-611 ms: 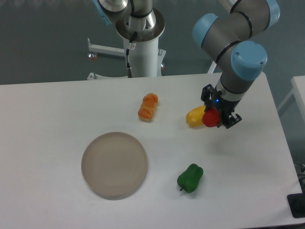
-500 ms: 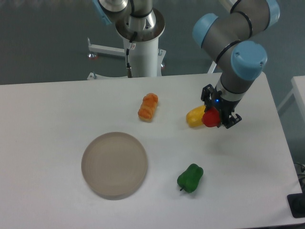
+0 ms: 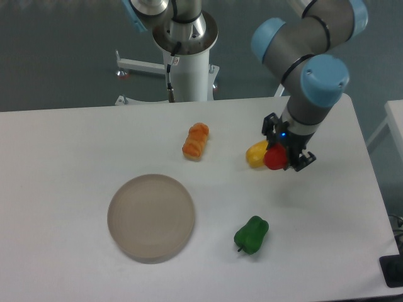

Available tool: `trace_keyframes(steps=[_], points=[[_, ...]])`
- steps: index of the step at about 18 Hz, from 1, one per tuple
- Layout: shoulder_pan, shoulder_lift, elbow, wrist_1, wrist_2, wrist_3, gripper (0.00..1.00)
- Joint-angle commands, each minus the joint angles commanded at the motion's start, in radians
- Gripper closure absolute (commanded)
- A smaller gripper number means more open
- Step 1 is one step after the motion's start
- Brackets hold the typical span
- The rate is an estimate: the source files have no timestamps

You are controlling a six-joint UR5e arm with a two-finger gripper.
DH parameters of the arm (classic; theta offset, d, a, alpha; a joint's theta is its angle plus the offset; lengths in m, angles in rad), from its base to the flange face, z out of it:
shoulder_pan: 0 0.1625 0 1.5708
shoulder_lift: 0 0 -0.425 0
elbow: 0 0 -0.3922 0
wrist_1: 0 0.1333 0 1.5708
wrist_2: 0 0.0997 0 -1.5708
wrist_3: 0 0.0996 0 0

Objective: Place the red pepper on the plate
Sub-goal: 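Lift the red pepper and carry it over the round plate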

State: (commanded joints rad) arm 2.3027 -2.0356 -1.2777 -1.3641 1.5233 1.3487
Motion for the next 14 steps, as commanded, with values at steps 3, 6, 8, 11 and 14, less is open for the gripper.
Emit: trace_keyframes(steps=[3,6,8,11,14], points=[[-0.083,0.002,-0.003,0.020,-0.017,-0.117,0.60],[-0.149,0.002,-0.020,0.025,-0.017,-0.164,0.60],[-0.187,-0.002,-0.035,0.033,-0.017,-0.204,0.60],[-0.244,-0.037,-0.037,0.086,-0.015,-0.281,0.60],[-0.282,-0.070,-0.040,0.109,-0.014,-0.301,0.60]])
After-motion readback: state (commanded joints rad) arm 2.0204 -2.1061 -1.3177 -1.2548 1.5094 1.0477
